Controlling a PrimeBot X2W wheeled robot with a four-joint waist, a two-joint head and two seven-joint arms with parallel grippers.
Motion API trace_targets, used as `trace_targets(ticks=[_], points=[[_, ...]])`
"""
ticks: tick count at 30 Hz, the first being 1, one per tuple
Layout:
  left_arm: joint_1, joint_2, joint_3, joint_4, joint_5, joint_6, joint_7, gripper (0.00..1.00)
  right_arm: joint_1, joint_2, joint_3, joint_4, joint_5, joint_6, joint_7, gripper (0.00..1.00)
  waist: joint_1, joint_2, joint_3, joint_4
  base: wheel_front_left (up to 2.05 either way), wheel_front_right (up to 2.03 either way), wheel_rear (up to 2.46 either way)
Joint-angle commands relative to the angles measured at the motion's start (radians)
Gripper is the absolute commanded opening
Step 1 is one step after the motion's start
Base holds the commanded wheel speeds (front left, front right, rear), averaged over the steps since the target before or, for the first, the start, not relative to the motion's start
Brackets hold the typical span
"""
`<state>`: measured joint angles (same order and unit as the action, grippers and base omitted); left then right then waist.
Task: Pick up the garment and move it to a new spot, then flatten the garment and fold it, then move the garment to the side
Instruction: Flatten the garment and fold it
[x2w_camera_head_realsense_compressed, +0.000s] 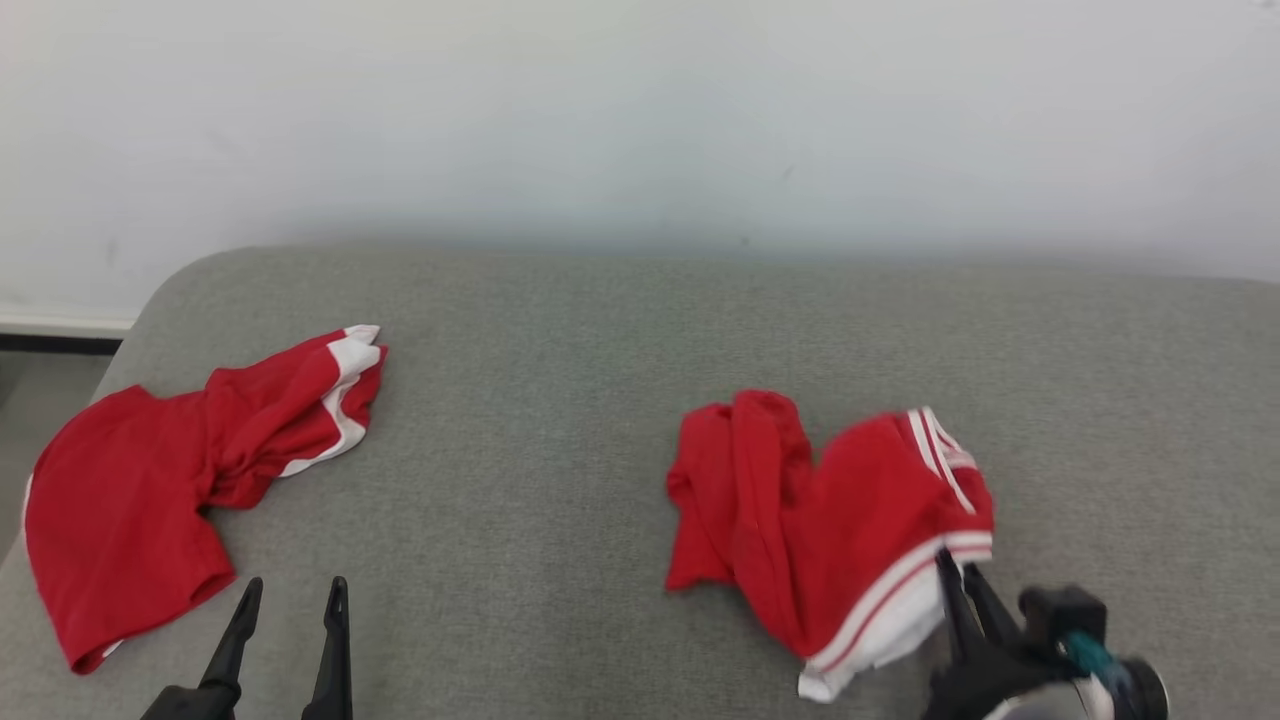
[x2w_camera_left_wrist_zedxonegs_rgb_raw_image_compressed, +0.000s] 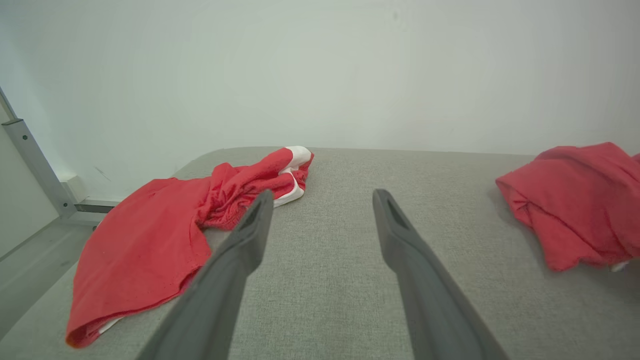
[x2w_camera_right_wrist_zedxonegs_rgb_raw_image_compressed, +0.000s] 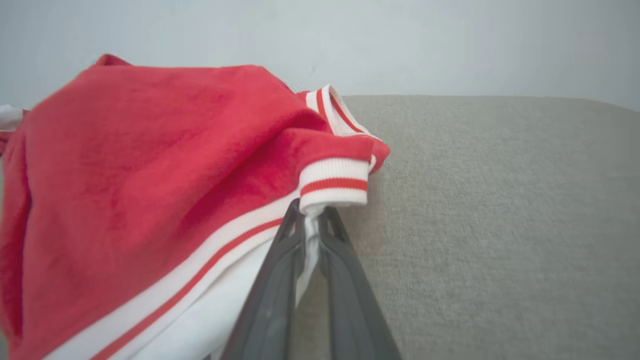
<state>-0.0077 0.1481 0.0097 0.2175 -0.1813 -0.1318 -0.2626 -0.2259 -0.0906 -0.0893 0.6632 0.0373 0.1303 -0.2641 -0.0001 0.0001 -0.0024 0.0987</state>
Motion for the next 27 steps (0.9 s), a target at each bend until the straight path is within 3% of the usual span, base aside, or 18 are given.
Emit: trace_targets(ticks=[1,2,3,4,5,19,27], points=[[0.017,-0.003,0.002,-0.006,0.005,0.002,-0.003,1.0,0.064,0.002,0.004,-0.034,0.018,0.001,0.0,0.0,0.0001,-0.0001,-0.015,-0.026,0.0,0.0,0.0],[0.019,-0.005,0.0,-0.007,0.004,0.002,-0.003,1.0,0.094,0.003,0.003,-0.049,0.027,0.001,0.0,0.0,0.0001,-0.0001,-0.014,-0.031,0.0,0.0,0.0],[0.02,-0.006,0.001,-0.008,0.004,0.002,-0.003,1.0,0.116,0.005,0.001,-0.064,0.039,0.001,0.0,0.1,0.0001,-0.0001,-0.013,-0.036,0.0,0.0,0.0],[0.021,-0.005,0.001,-0.009,0.002,0.002,-0.003,1.0,0.135,0.006,-0.002,-0.072,0.048,0.001,0.0,0.48,0.0001,-0.0001,-0.01,-0.041,0.0,0.0,0.0],[0.02,-0.005,0.0,-0.009,0.0,0.002,-0.003,1.0,0.154,0.004,-0.002,-0.076,0.049,0.001,0.006,1.0,0.0001,-0.0001,-0.008,-0.044,0.0,0.0,0.0],[0.001,-0.002,-0.014,-0.006,0.001,0.002,-0.003,1.0,0.118,-0.049,-0.027,-0.191,0.06,0.001,0.053,1.0,0.0001,-0.0001,-0.011,-0.042,0.0,0.0,0.0],[0.005,-0.002,-0.02,-0.005,-0.002,0.002,-0.003,1.0,0.112,-0.074,-0.063,-0.145,0.063,0.001,0.101,1.0,0.0001,-0.0001,-0.01,-0.009,0.0,0.0,0.0]])
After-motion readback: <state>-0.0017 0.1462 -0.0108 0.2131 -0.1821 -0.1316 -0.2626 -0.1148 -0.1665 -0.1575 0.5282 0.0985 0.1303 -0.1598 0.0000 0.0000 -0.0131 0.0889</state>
